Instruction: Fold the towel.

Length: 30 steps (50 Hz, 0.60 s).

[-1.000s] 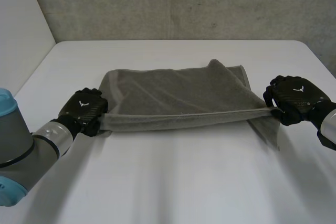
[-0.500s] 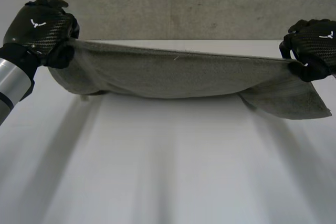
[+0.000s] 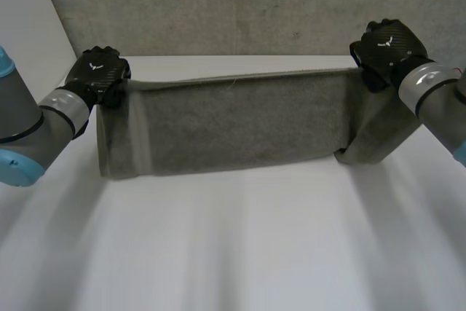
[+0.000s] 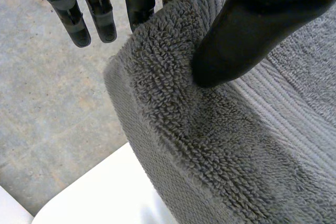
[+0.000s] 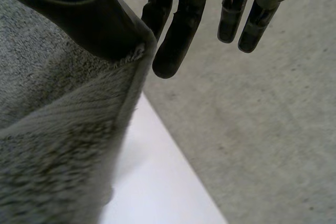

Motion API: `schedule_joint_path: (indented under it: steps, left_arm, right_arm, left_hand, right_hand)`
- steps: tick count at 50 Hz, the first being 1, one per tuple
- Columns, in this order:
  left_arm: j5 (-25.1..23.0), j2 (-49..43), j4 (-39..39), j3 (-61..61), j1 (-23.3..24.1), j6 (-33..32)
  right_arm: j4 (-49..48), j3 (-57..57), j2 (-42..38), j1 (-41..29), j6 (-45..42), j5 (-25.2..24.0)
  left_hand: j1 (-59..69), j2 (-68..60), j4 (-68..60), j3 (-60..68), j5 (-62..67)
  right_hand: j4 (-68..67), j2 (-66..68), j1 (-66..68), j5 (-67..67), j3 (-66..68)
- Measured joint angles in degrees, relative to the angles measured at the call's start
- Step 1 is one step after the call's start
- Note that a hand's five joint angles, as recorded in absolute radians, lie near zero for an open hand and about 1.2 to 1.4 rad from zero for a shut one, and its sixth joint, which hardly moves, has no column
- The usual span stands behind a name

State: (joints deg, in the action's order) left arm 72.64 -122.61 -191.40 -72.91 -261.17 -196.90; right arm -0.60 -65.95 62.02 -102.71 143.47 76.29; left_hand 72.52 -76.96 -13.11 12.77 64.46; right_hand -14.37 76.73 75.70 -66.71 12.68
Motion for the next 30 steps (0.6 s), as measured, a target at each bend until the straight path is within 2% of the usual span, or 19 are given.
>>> schedule_joint_path:
  steps: [7, 12, 22, 30]
  left_arm:
    - [0.5, -0.4, 0.2, 0.1, 0.2, 0.1]
    - [0.2, 2.2, 0.3, -3.1, 0.1, 0.2]
    - [-1.5, 14.9, 0.5, -15.0, -1.4, 0.4]
    - [-5.7, 26.1, 0.5, -24.0, -4.0, 0.8]
  right_arm:
    - [-4.0, -0.5, -0.5, -0.2, 0.0, 0.0]
    - [-4.1, -5.3, 2.7, 0.0, 0.3, -2.0]
    - [-1.8, -18.7, 14.6, 1.0, 0.4, -9.8]
    - [5.3, -22.5, 21.0, 3.8, 1.3, -10.8]
  left_hand:
    - [0.0, 0.0, 0.0, 0.0, 0.2]
    - [0.0, 0.0, 0.0, 0.0, 1.3]
    - [0.0, -0.2, 0.0, 0.0, 1.6]
    - [0.0, -0.2, 0.0, 0.0, 1.6]
  right_hand:
    - [0.0, 0.0, 0.0, 0.0, 0.0]
    - [0.0, 0.0, 0.0, -0.1, 0.0]
    - [0.0, 0.0, 0.0, -0.4, 0.0]
    - [0.0, 0.0, 0.0, -0.4, 0.0]
